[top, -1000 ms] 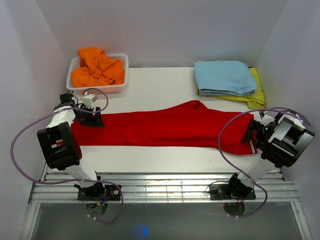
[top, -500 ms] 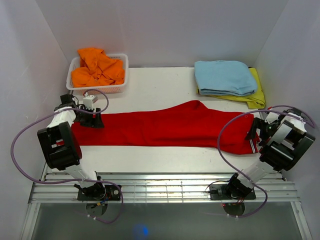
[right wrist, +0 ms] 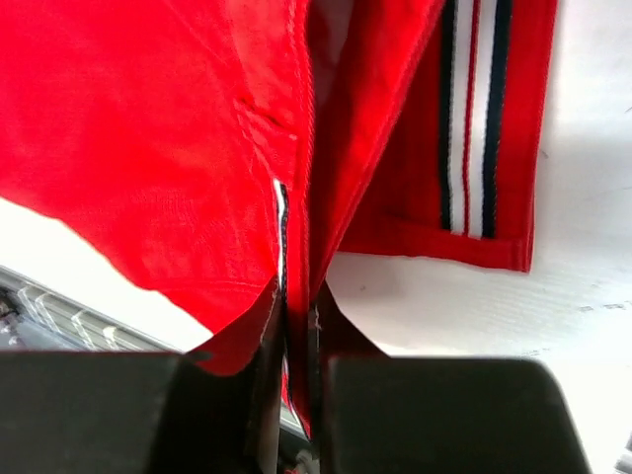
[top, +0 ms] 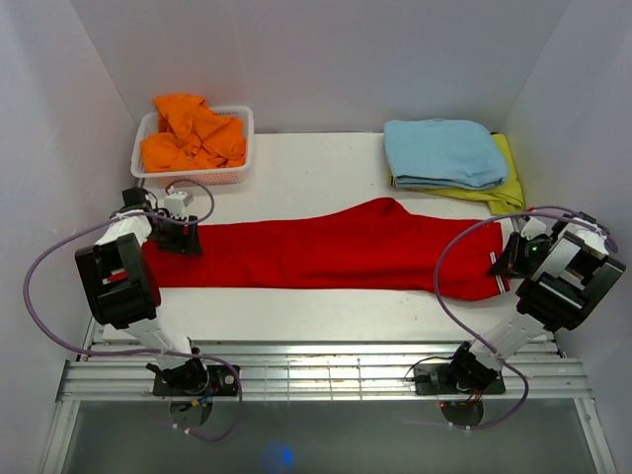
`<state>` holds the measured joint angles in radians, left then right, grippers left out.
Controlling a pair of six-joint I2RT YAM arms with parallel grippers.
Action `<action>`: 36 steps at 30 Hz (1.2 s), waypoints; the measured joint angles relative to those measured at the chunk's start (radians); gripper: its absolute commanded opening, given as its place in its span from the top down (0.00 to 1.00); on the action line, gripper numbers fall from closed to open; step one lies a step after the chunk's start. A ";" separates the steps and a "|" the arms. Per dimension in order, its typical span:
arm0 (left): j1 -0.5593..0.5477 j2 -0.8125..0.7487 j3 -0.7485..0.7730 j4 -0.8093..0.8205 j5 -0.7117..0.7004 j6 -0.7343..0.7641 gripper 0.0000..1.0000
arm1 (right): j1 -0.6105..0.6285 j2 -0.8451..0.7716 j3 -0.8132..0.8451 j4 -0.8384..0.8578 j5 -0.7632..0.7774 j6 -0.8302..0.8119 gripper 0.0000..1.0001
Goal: Fold and stack the trousers
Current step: Fold the trousers
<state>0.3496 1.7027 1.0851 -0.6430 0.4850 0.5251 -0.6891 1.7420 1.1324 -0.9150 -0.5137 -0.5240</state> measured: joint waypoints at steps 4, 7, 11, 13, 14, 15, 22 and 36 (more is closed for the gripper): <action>0.000 0.058 -0.003 0.021 -0.024 -0.011 0.34 | 0.001 0.001 0.125 -0.084 -0.053 -0.009 0.92; 0.002 0.060 -0.006 0.033 -0.028 -0.018 0.38 | 0.005 0.013 0.216 -0.126 -0.090 -0.011 0.92; 0.009 0.070 -0.005 0.046 -0.038 -0.027 0.48 | 0.009 0.062 0.305 -0.174 -0.126 -0.019 0.92; 0.018 0.077 -0.004 0.053 -0.040 -0.029 0.51 | 0.011 0.088 0.338 -0.191 -0.143 -0.025 0.92; 0.022 0.080 -0.003 0.054 -0.036 -0.031 0.53 | 0.014 0.100 0.354 -0.195 -0.147 -0.029 0.92; 0.029 0.085 0.000 0.054 -0.032 -0.032 0.53 | 0.019 0.110 0.365 -0.195 -0.149 -0.032 0.92; 0.058 0.101 0.010 0.050 0.004 -0.036 0.55 | 0.048 0.116 0.315 -0.085 -0.113 -0.073 0.92; 0.075 0.105 0.010 0.039 0.054 -0.018 0.47 | 0.057 0.215 0.191 0.087 -0.013 -0.082 0.65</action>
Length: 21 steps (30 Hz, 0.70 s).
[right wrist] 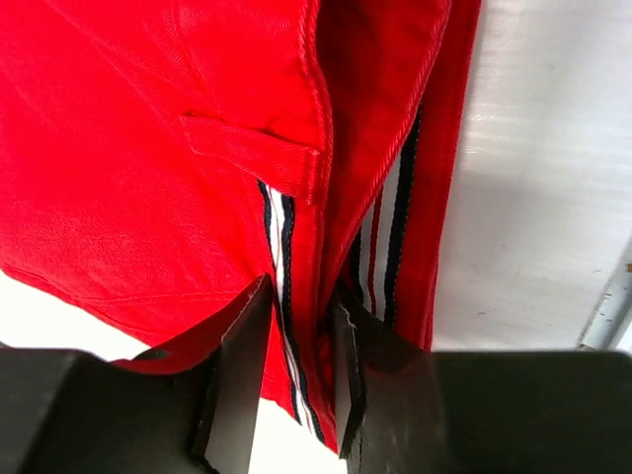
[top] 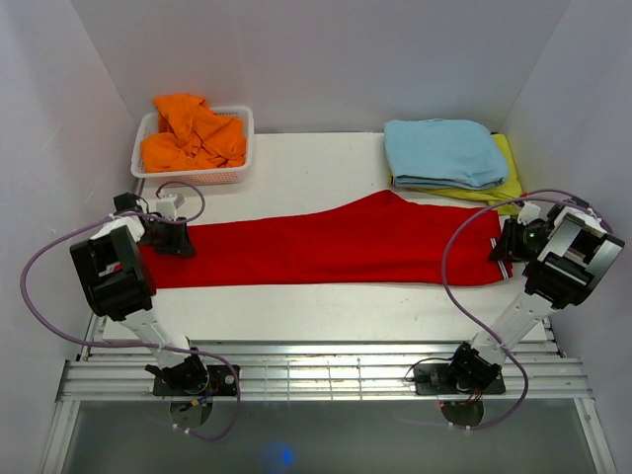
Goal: Fold and stack the trousers
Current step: Fold the trousers
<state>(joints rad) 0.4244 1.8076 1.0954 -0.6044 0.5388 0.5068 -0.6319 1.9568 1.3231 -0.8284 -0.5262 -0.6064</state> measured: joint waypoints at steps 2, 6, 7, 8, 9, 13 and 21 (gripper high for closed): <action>0.000 -0.005 -0.004 0.000 0.003 0.012 0.47 | 0.000 -0.002 0.009 -0.005 0.001 -0.004 0.62; 0.000 -0.008 -0.009 0.002 0.011 0.032 0.46 | 0.003 -0.013 0.031 -0.021 -0.016 0.005 0.27; 0.000 -0.008 -0.009 0.000 0.013 0.035 0.46 | 0.004 -0.012 0.047 -0.030 -0.024 0.010 0.27; 0.000 -0.008 -0.009 -0.001 0.017 0.039 0.46 | 0.007 -0.010 0.064 -0.037 -0.032 0.014 0.27; 0.000 -0.008 -0.009 -0.002 0.021 0.043 0.46 | 0.010 -0.002 0.085 -0.041 -0.041 0.022 0.33; 0.003 -0.008 -0.010 -0.005 0.031 0.057 0.46 | 0.026 0.060 0.153 -0.014 -0.064 0.060 0.87; 0.004 -0.031 -0.031 -0.007 0.038 0.140 0.44 | 0.030 -0.022 -0.016 0.111 -0.056 0.049 0.92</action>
<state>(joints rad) 0.4286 1.7771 1.0649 -0.6117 0.5770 0.6468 -0.6018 1.9350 1.3075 -0.7174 -0.5819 -0.5571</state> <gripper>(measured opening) 0.546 0.107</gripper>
